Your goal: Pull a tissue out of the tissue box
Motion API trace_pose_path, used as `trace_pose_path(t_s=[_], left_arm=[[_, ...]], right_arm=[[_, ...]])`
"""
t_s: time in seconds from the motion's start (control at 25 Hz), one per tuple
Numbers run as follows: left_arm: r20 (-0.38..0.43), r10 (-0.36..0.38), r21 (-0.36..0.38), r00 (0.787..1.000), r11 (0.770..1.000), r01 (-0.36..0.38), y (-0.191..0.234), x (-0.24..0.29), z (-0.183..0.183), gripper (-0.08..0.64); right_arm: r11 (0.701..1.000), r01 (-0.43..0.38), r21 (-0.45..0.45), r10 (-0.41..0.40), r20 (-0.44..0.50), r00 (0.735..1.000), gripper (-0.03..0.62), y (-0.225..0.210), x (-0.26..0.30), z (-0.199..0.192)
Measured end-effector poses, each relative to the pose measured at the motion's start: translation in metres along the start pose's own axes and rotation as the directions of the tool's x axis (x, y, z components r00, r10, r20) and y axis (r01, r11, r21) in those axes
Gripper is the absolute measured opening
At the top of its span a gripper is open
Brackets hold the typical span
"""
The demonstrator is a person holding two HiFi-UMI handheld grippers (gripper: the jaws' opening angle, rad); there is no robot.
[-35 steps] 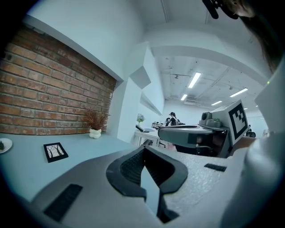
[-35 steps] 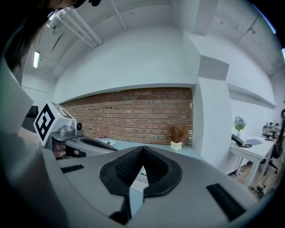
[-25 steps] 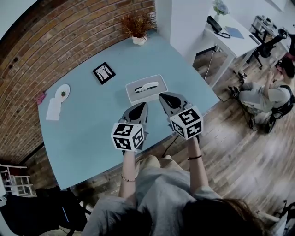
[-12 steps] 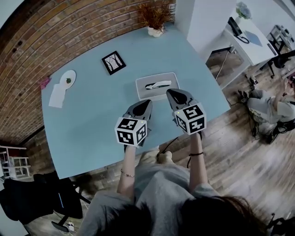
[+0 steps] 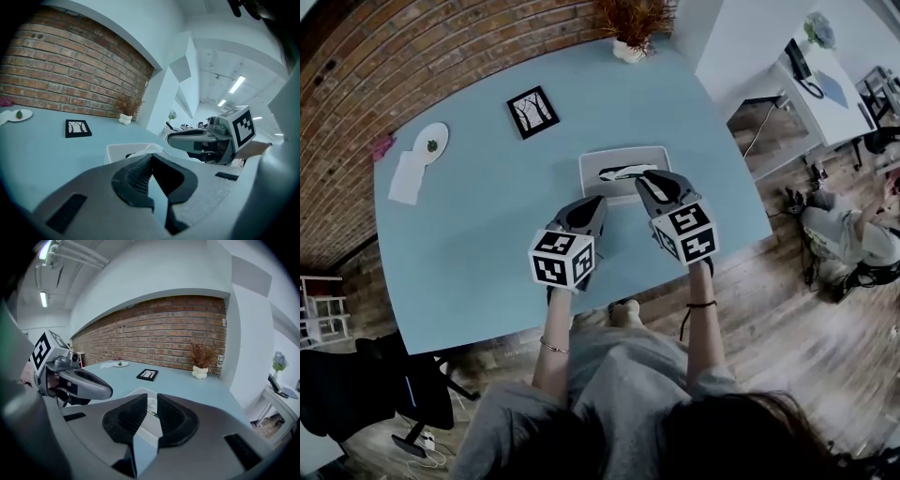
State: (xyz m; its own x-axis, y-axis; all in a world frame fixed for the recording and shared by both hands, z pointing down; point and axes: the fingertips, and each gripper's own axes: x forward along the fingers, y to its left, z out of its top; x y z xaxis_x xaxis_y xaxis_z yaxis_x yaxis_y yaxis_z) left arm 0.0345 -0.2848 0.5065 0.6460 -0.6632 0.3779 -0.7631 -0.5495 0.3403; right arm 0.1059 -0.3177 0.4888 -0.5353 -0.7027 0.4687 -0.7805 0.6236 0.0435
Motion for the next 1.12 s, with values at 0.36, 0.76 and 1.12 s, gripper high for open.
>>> trace_pose_path(t_s=[0.36, 0.76, 1.12], left_arm=[[-0.017, 0.011, -0.031, 1.0, 0.999, -0.012, 0.013, 0.012, -0.004, 0.003], [-0.035, 0.018, -0.06, 0.999, 0.998, -0.02, 0.021, 0.019, -0.011, 0.003], [-0.037, 0.032, -0.084, 0.999, 0.996, -0.035, 0.029, 0.023, -0.014, 0.003]], right_arm=[[0.997, -0.041, -0.064, 0.038, -0.047, 0.998, 0.084, -0.011, 0.021, -0.005], [0.972, -0.154, -0.177, 0.129, -0.144, 0.981, 0.176, -0.015, 0.044, -0.016], [0.943, -0.259, -0.207, 0.204, -0.256, 0.945, 0.183, -0.017, 0.064, -0.033]])
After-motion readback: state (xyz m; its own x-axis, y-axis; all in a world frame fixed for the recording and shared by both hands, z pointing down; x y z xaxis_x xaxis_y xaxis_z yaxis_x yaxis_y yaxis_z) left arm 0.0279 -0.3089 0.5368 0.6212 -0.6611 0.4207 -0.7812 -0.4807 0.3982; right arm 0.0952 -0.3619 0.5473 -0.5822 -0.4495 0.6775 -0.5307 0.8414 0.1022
